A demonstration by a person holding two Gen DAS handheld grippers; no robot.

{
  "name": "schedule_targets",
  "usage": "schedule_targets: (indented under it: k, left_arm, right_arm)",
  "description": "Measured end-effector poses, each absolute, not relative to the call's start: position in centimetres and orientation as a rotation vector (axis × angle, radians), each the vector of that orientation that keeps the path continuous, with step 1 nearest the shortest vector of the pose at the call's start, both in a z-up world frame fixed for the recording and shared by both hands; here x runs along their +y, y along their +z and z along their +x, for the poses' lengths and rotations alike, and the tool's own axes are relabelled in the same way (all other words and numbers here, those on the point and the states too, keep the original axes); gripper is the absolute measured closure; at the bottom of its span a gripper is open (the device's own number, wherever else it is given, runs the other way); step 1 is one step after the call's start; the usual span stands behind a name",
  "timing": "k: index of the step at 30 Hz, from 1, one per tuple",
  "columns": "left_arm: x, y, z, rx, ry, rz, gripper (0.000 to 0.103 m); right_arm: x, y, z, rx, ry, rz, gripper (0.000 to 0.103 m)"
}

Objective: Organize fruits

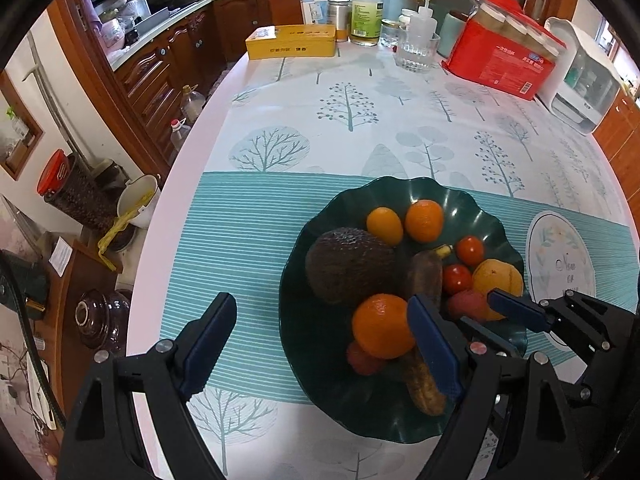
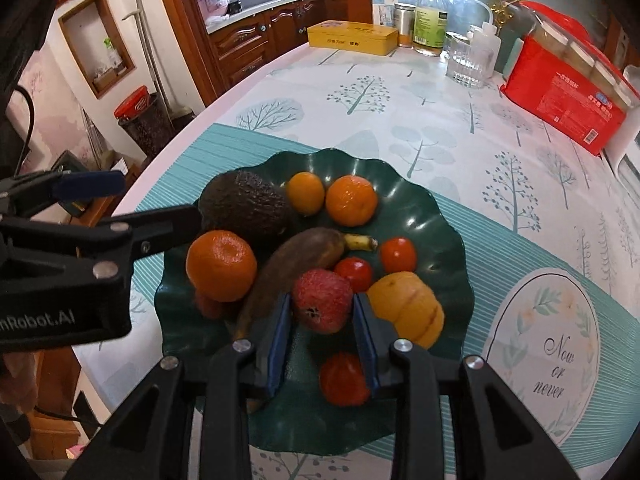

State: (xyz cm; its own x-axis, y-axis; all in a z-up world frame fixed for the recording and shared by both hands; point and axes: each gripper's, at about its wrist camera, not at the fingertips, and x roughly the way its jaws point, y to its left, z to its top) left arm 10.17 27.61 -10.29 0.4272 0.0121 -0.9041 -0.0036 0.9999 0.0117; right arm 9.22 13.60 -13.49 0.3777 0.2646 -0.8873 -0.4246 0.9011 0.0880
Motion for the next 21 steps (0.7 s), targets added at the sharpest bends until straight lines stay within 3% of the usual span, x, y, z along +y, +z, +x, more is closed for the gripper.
schedule_targets:
  k: [6,21]
  left_arm:
    - [27.3,-10.4,10.0,1.133,0.016,0.011,0.016]
    - [24.3,-9.6,9.2,1.125,0.019,0.027,0.016]
  right_arm:
    - [13.3,-12.9,8.7,1.075,0.446,-0.153,0.056]
    - [9.0,-11.4,8.1,1.047,0.404,-0.089,0.055]
